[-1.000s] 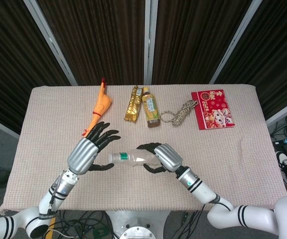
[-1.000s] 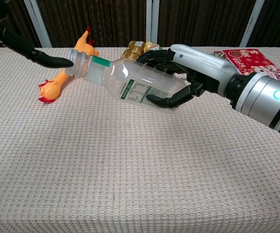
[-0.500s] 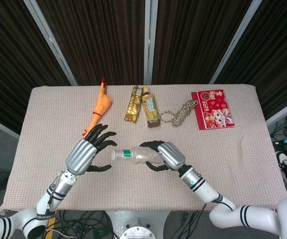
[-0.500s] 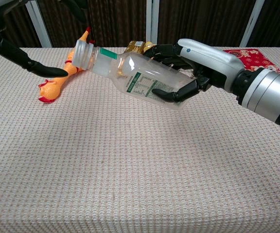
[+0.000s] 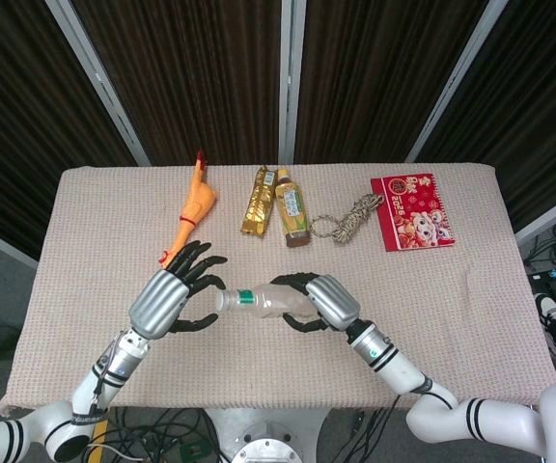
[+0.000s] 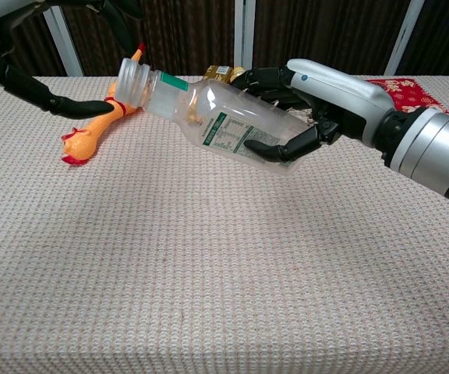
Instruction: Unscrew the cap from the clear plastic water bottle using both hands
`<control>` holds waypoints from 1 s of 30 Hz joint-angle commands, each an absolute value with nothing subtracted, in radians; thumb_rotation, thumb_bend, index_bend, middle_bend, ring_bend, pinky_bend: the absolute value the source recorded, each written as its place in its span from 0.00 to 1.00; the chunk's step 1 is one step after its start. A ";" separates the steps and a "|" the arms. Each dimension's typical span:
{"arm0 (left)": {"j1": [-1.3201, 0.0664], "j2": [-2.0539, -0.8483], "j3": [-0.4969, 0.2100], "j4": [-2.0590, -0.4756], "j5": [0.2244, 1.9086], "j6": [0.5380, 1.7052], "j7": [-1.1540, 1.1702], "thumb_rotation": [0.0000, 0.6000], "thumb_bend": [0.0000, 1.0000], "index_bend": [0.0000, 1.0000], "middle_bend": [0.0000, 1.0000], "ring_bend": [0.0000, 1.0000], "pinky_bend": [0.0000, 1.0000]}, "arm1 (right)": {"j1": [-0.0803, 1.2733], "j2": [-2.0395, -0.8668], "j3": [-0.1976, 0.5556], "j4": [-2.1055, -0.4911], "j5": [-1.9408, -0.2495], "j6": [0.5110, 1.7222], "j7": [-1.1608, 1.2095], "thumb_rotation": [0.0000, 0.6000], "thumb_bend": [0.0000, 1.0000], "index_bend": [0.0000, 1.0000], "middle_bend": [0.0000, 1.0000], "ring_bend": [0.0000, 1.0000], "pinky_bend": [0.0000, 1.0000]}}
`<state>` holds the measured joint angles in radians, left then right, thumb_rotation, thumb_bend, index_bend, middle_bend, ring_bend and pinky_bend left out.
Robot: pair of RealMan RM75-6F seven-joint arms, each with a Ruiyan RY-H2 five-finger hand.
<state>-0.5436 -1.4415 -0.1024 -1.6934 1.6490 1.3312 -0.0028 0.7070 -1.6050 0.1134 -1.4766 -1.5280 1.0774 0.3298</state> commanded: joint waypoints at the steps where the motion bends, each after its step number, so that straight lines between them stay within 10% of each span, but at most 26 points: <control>1: -0.545 -1.440 -0.103 -1.695 1.649 1.330 -0.003 1.00 0.24 0.41 0.16 0.03 0.02 | 0.706 -1.605 0.113 -1.477 -1.529 1.079 0.329 1.00 0.46 0.48 0.50 0.32 0.41; 30: -0.548 -1.449 -0.107 -1.690 1.640 1.329 -0.016 1.00 0.31 0.48 0.16 0.03 0.02 | 0.708 -1.609 0.114 -1.467 -1.527 1.073 0.356 1.00 0.46 0.48 0.50 0.32 0.41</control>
<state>-0.5482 -1.4501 -0.1070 -1.6893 1.6405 1.3293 -0.0157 0.7081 -1.6091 0.1143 -1.4671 -1.5266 1.0731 0.3558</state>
